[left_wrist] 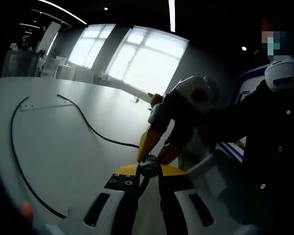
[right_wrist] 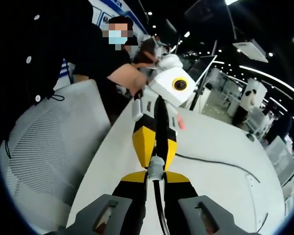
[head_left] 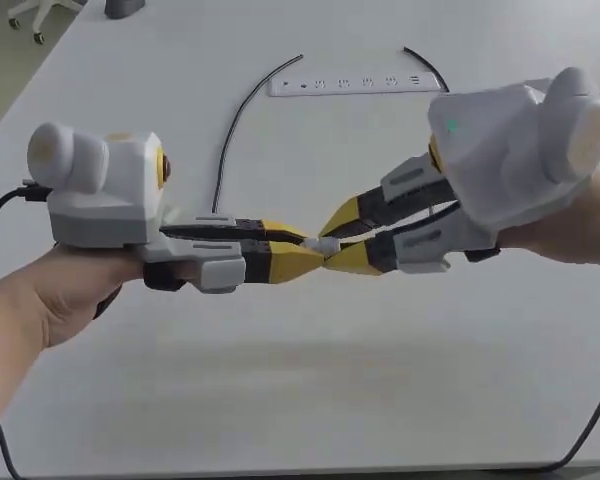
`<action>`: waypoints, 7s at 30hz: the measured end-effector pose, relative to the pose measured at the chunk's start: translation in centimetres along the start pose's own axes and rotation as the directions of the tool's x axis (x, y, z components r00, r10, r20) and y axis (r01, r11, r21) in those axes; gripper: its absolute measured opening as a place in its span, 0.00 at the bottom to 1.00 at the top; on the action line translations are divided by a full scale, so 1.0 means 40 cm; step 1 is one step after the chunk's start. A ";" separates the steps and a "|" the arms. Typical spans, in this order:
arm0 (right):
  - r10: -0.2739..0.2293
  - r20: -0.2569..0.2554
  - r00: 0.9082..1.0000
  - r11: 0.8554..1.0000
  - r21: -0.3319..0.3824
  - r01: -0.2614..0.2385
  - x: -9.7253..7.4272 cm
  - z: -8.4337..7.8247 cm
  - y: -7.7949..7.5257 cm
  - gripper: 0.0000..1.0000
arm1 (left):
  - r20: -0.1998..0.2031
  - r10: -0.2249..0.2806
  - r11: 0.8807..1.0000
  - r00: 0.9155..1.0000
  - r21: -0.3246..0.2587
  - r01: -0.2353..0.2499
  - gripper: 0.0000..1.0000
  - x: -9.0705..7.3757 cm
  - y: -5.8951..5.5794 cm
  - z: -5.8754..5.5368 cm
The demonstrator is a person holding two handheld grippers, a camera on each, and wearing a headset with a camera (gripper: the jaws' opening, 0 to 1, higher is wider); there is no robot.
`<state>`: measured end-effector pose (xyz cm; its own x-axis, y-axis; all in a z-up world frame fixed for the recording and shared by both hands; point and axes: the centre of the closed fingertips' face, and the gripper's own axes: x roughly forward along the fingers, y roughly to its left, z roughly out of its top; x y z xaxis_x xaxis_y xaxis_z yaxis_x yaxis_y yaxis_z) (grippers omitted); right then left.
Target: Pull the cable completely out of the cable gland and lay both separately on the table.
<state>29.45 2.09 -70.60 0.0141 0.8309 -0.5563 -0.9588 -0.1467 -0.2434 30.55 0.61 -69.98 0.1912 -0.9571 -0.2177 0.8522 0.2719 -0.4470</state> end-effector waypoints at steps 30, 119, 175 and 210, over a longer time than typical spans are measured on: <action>-0.057 -0.001 0.998 0.993 -0.103 0.057 -0.009 0.009 -0.007 0.06 | 0.018 -0.017 1.000 1.000 -0.013 0.017 0.16 -0.006 -0.003 0.011; 0.186 0.151 0.971 0.856 0.461 -0.235 -0.045 0.007 0.003 0.08 | -0.008 -0.043 0.999 0.999 -0.025 0.043 0.15 0.002 -0.034 0.011; 0.144 0.265 0.953 0.806 0.527 -0.269 -0.081 0.032 -0.015 0.13 | 0.014 -0.066 0.997 0.998 -0.031 0.066 0.15 0.003 -0.063 0.021; 0.110 0.219 0.969 0.920 0.346 -0.183 -0.069 0.037 0.027 0.08 | 0.007 -0.064 0.997 0.998 -0.042 0.064 0.15 0.008 -0.057 0.021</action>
<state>27.95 0.42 -68.13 -0.1542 0.9071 -0.3918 -0.9830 -0.1010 0.1530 29.08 -0.40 -68.29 0.1401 -0.9732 -0.1824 0.8416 0.2141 -0.4958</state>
